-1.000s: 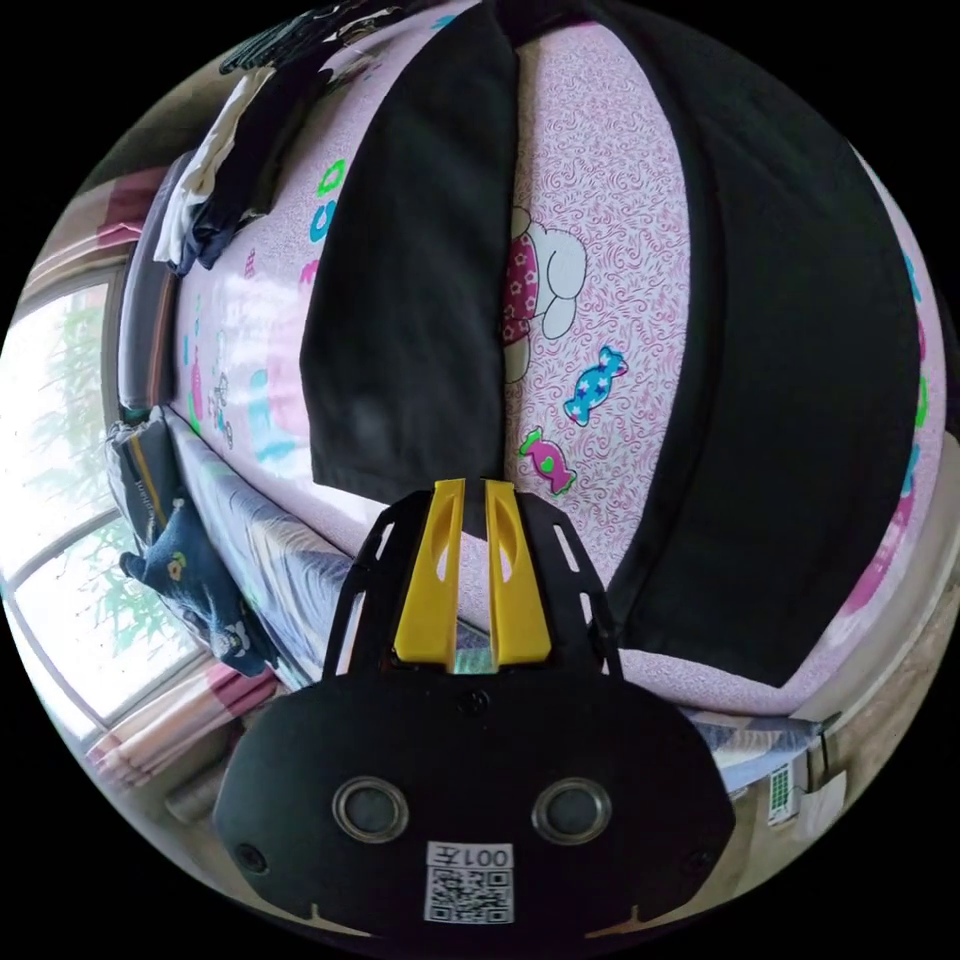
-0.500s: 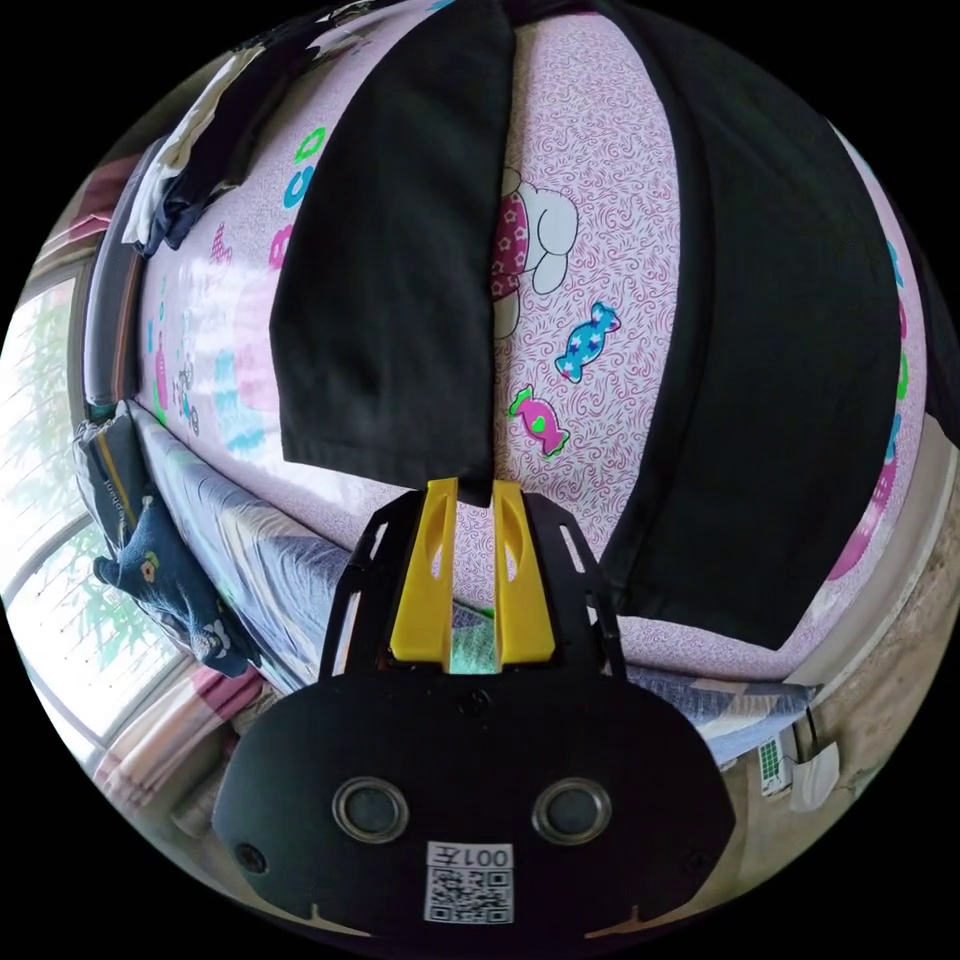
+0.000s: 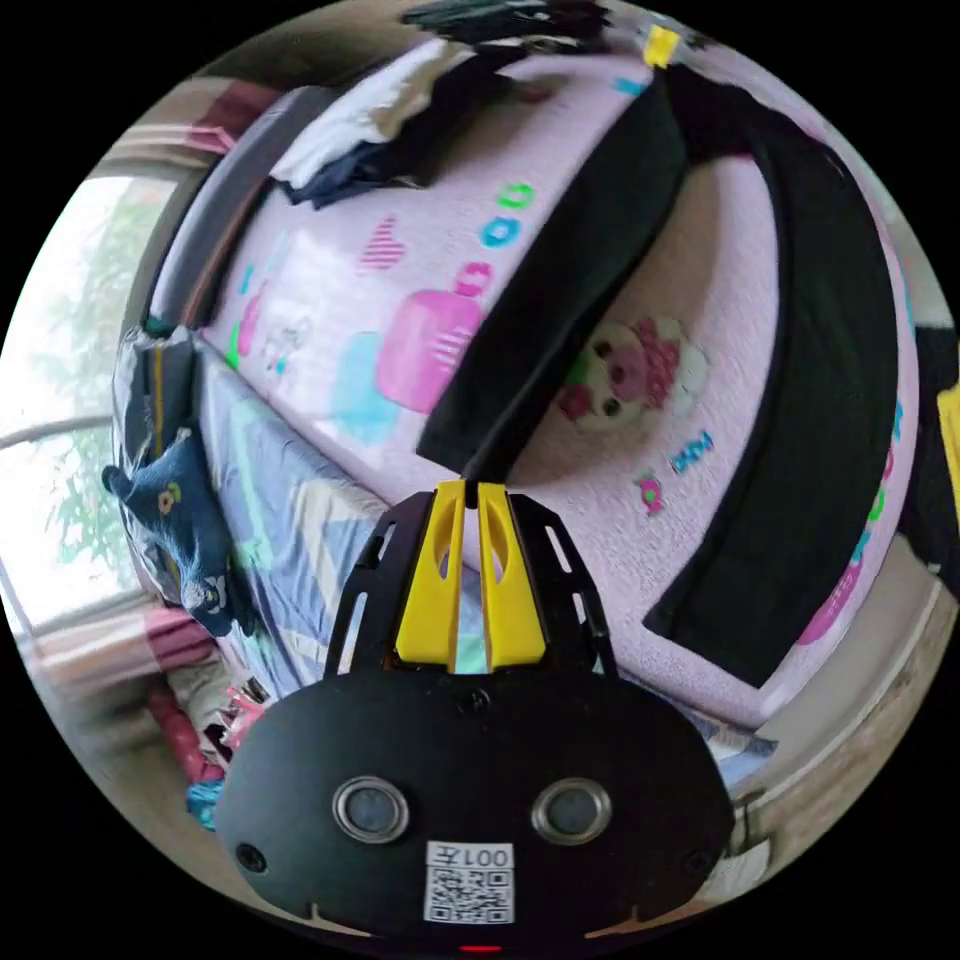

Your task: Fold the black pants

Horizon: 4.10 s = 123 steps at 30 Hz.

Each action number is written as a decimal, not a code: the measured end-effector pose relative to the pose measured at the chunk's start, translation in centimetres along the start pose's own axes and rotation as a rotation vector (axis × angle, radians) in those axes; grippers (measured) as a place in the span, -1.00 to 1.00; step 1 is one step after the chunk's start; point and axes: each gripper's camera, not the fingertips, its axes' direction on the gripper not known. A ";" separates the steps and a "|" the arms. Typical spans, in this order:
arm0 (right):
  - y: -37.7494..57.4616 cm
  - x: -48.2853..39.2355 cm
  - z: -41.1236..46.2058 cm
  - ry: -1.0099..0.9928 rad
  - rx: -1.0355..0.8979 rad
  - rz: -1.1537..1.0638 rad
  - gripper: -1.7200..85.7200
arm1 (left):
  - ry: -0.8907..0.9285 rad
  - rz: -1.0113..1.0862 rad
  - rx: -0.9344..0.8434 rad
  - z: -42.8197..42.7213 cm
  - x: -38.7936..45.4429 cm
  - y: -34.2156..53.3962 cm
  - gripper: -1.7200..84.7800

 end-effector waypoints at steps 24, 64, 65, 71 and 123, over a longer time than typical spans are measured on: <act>12.1 3.3 1.8 -0.312 0.547 0.676 -0.95 | 0.152 -0.449 0.211 3.2 -0.9 -9.6 -1.00; 19.9 -9.4 3.7 -0.066 0.051 0.828 -0.96 | 0.146 -0.241 0.139 8.2 20.4 -2.0 -0.99; 20.7 -9.8 3.8 -0.050 0.010 0.834 -0.96 | 0.155 -0.241 0.146 7.9 22.2 -1.7 -0.99; 24.6 -13.8 5.2 0.009 -0.157 0.925 -0.96 | 0.308 -0.239 0.177 8.6 27.9 -1.6 -0.99; 10.8 16.8 7.3 -0.340 -0.053 0.106 -0.75 | 0.079 0.210 -0.206 22.2 -11.0 -24.2 -0.81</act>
